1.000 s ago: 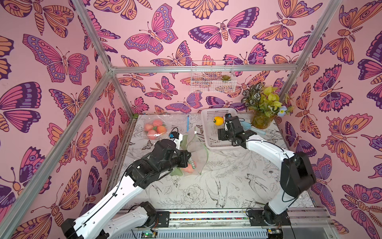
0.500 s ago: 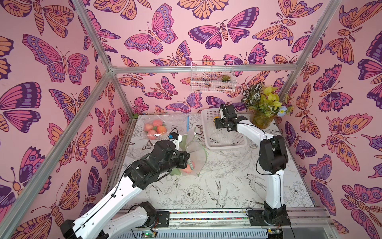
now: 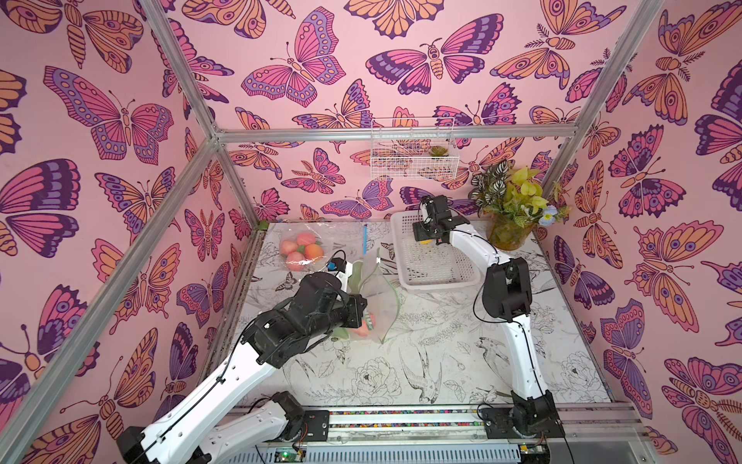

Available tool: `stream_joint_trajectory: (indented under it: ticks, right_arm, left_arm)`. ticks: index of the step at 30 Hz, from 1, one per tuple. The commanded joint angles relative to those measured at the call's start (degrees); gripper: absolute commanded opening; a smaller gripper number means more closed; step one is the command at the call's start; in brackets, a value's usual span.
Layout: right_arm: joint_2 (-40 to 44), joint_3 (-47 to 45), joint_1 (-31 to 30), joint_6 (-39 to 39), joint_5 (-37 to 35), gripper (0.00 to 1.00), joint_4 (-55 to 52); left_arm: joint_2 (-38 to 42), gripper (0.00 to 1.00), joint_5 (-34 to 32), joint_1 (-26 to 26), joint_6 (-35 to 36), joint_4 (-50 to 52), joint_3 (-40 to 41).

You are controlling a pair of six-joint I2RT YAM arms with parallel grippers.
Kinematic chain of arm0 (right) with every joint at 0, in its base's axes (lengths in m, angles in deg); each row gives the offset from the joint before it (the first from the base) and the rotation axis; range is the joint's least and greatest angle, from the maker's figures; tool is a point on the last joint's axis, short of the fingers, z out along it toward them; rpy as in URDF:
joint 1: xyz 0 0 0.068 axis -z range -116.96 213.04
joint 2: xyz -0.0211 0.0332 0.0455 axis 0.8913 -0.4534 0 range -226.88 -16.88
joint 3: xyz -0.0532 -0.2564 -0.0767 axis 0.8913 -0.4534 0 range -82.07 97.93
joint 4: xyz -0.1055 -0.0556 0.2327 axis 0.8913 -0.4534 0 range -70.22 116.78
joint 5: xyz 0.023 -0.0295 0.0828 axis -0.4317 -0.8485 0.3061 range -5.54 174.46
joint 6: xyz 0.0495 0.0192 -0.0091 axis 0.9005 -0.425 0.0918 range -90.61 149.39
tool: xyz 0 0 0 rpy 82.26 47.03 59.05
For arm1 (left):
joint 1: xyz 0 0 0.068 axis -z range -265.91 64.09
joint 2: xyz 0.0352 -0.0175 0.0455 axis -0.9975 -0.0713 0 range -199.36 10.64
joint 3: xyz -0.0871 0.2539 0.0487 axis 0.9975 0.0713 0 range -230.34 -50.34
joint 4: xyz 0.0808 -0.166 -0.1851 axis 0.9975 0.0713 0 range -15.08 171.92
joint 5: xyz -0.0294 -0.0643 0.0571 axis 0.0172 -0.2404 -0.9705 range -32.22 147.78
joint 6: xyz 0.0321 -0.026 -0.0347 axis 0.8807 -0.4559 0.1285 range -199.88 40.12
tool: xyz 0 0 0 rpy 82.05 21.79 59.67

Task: Place the peach in a zip-top bag and seal the zipper
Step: Pick up the peach from the basket.

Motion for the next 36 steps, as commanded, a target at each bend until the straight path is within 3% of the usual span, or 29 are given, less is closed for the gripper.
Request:
stream_joint_trajectory:
  ticks: [1, 6, 14, 22, 30, 36]
  right_arm:
    - [-3.7, 5.7, 0.5, -1.1, -0.8, 0.8, -3.7]
    - [-8.5, 12.2, 0.7, -1.1, -1.1, 0.82, -5.9]
    - [-11.4, 14.1, 1.3, 0.7, -0.4, 0.85, -6.9]
    - [-11.2, 13.5, 1.3, 1.1, 0.6, 0.82, -7.3]
    - [-2.7, 1.2, 1.3, 2.8, 3.1, 0.62, -1.7]
    - [7.6, -10.9, 1.3, 4.9, 5.2, 0.59, 4.0]
  left_arm:
    - [0.8, 0.0, -1.3, -0.4, 1.5, 1.1, -0.3]
    - [0.7, 0.0, -1.5, -0.4, 1.6, 1.1, -0.3]
    - [0.3, 0.0, -1.7, -0.4, 2.1, 1.1, -0.1]
    - [0.0, 0.0, -1.9, -0.5, 2.3, 1.1, 0.0]
    - [0.4, 0.0, -1.8, -0.5, 2.2, 1.1, 0.2]
    - [0.7, 0.0, -1.8, -0.5, 2.3, 1.1, 0.2]
